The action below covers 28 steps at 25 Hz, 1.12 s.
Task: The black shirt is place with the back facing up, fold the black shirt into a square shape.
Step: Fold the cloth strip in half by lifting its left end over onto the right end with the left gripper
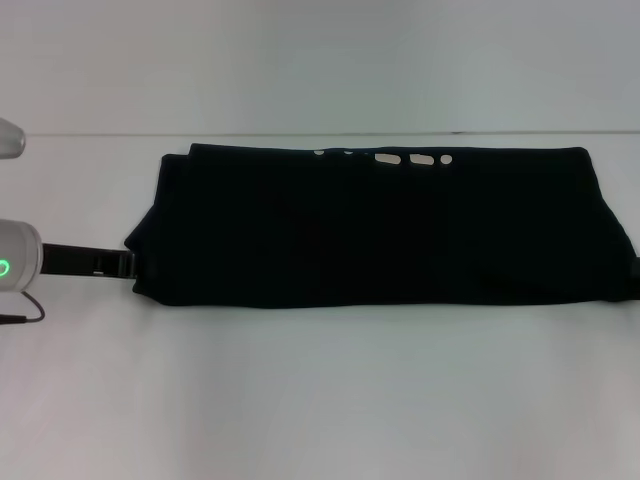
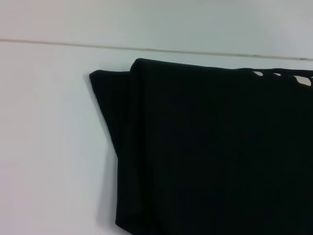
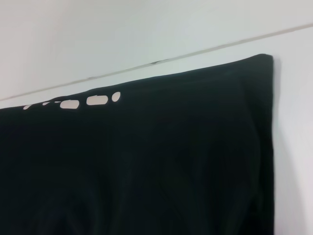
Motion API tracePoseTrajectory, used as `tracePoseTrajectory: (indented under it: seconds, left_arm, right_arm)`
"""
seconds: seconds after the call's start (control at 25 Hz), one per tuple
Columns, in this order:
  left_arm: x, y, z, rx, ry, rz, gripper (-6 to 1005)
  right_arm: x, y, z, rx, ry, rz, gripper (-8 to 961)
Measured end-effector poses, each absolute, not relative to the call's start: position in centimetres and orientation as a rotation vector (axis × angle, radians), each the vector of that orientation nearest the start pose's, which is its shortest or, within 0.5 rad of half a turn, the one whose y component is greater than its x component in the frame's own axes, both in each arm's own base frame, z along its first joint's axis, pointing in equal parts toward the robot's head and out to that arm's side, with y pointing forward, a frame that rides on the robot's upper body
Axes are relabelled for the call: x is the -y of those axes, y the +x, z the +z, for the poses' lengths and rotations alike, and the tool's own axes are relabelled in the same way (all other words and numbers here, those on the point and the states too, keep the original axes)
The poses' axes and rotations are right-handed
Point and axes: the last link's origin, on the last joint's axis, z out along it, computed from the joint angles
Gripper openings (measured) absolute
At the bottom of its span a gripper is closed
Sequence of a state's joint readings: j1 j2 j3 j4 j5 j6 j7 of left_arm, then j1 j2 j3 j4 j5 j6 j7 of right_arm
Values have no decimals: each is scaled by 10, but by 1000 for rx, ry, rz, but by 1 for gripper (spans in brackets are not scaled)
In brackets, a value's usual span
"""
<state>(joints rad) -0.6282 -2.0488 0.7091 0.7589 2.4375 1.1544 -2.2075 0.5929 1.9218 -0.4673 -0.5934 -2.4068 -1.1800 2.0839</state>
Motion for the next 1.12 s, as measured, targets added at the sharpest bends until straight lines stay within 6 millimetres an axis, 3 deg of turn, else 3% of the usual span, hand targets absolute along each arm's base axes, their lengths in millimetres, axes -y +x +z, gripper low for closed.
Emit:
tracePoseTrajectory:
  seconds: [0.76,1.12]
  left_arm:
    - [-389,-308,41,1340,-2197,-110,79]
    - [-387,-306,42,1405,-2190,-128,90]
  right_arm:
    - [-368,366,88,-1485,-2013,300,7]
    - [-360,365,83,-1521,-2035,335,7]
